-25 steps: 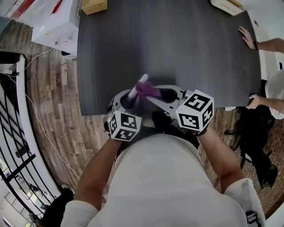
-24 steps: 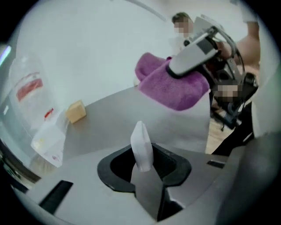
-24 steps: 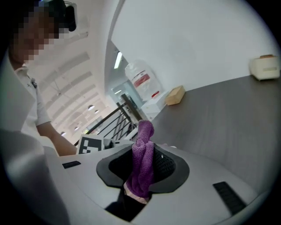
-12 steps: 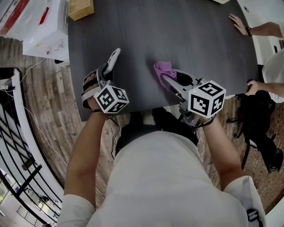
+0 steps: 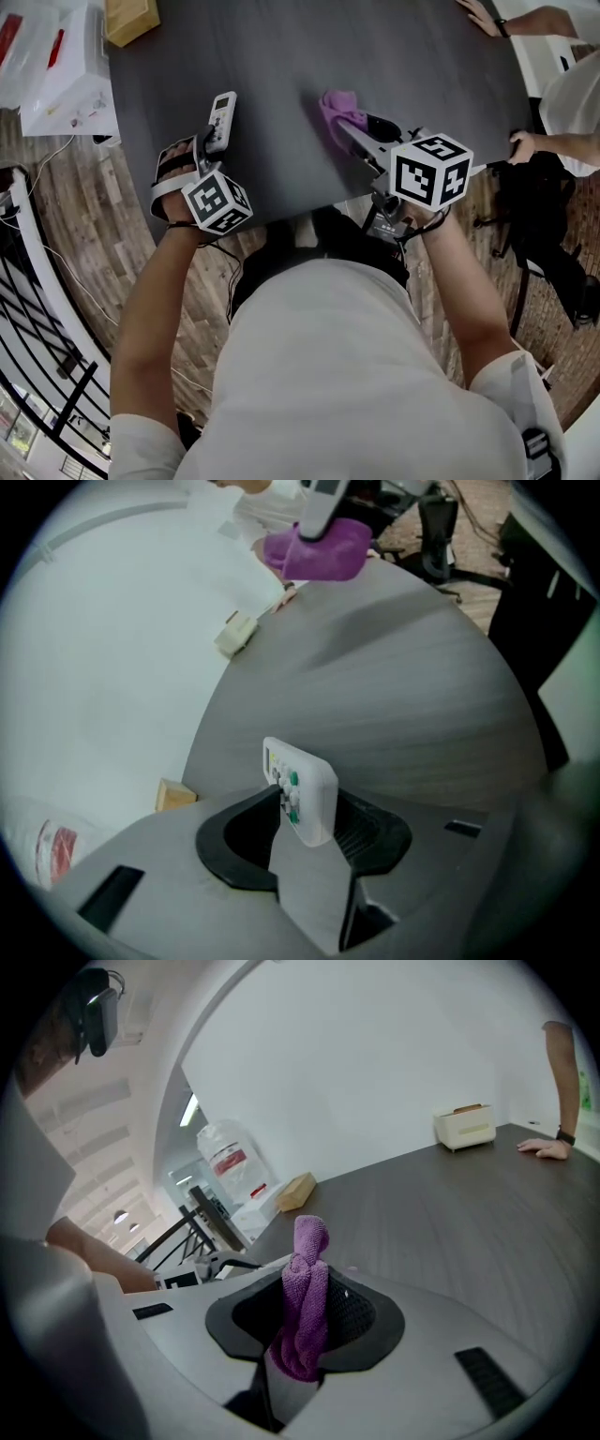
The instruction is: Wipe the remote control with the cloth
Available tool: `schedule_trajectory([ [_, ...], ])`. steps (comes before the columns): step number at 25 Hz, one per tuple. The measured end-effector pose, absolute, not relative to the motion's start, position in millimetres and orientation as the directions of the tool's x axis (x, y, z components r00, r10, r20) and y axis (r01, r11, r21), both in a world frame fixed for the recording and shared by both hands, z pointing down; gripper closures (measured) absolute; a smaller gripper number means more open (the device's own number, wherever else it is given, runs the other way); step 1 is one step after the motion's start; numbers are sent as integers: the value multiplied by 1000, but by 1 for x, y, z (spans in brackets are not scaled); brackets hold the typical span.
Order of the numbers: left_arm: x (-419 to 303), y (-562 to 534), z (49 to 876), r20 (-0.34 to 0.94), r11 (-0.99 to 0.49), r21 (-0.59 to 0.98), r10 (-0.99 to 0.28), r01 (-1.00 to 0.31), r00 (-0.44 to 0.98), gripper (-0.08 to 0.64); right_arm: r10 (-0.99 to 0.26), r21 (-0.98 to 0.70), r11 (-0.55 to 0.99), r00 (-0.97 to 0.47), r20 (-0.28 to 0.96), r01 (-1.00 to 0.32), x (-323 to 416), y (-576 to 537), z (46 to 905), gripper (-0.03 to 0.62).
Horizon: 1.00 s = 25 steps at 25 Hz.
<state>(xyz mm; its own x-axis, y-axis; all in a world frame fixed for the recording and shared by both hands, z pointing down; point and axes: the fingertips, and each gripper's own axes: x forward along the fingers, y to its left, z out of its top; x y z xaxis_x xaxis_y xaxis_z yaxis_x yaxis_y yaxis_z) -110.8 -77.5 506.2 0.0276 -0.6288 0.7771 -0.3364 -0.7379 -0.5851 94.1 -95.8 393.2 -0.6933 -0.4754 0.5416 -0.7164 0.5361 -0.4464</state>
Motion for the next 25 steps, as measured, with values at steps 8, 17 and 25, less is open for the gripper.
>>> schedule_trajectory([
  [8,-93,-49,524,894,-893,-427,-440,-143,84,342,-483,-450,520,-685,546,-726,94,-92,402,492],
  [17,-75,-35,531,939,-947,-285,-307,-148,157,325,-458,-449,520,-681,571,-726,92,-79,416,492],
  [25,-66,-39,528,927,-930,-243,-306,-275,216,325,-474,-422,530,-670,572,-735,86,-75,414,492],
])
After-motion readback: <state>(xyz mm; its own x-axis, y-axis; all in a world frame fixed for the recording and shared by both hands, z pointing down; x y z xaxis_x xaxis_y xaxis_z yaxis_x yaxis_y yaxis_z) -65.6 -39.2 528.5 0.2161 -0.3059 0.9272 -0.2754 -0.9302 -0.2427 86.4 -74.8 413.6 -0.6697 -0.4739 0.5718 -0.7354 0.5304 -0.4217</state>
